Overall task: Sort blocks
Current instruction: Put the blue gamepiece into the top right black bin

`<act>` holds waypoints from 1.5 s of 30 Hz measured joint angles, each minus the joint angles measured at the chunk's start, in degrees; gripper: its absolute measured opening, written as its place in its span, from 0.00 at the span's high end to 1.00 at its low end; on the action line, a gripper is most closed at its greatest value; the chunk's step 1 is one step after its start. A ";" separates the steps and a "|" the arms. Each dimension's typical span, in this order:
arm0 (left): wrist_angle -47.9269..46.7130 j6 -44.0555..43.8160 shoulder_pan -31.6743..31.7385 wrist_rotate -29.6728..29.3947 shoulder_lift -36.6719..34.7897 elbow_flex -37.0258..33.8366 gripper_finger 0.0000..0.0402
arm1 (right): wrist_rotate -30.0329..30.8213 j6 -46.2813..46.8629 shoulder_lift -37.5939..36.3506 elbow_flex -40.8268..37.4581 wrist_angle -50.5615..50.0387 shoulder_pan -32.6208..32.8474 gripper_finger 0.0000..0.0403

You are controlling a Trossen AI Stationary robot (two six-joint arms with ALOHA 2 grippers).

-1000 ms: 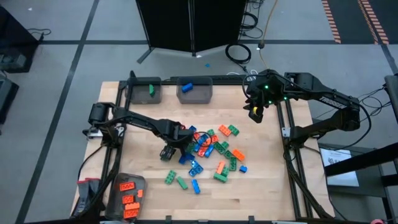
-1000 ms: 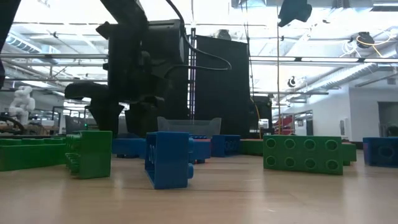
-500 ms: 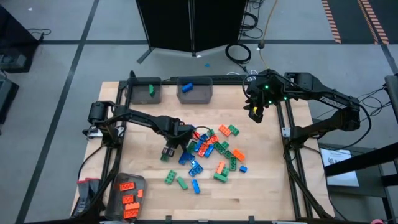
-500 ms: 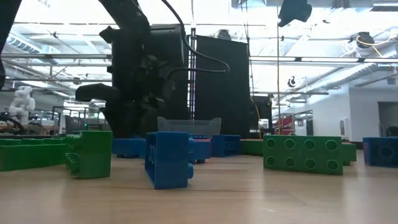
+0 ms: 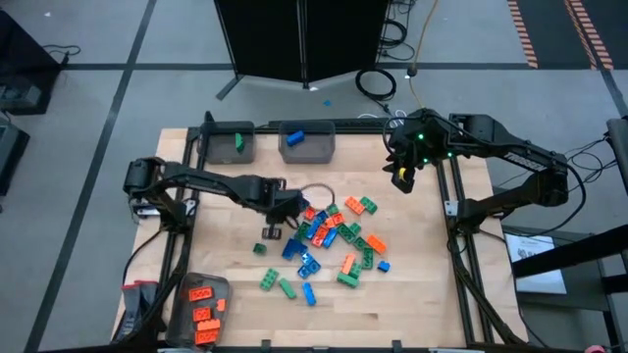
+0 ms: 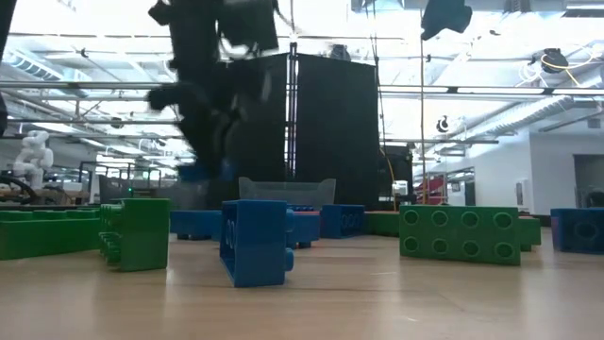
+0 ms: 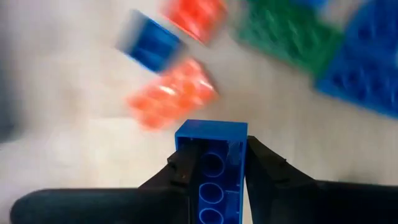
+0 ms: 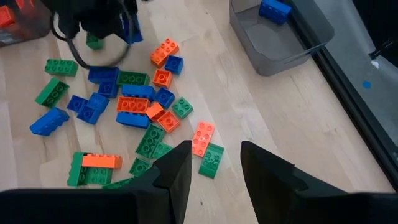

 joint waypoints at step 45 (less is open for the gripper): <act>42.30 -17.89 29.82 -1.68 3.07 2.70 0.21 | 12.73 -8.84 11.79 0.00 30.25 -4.18 0.67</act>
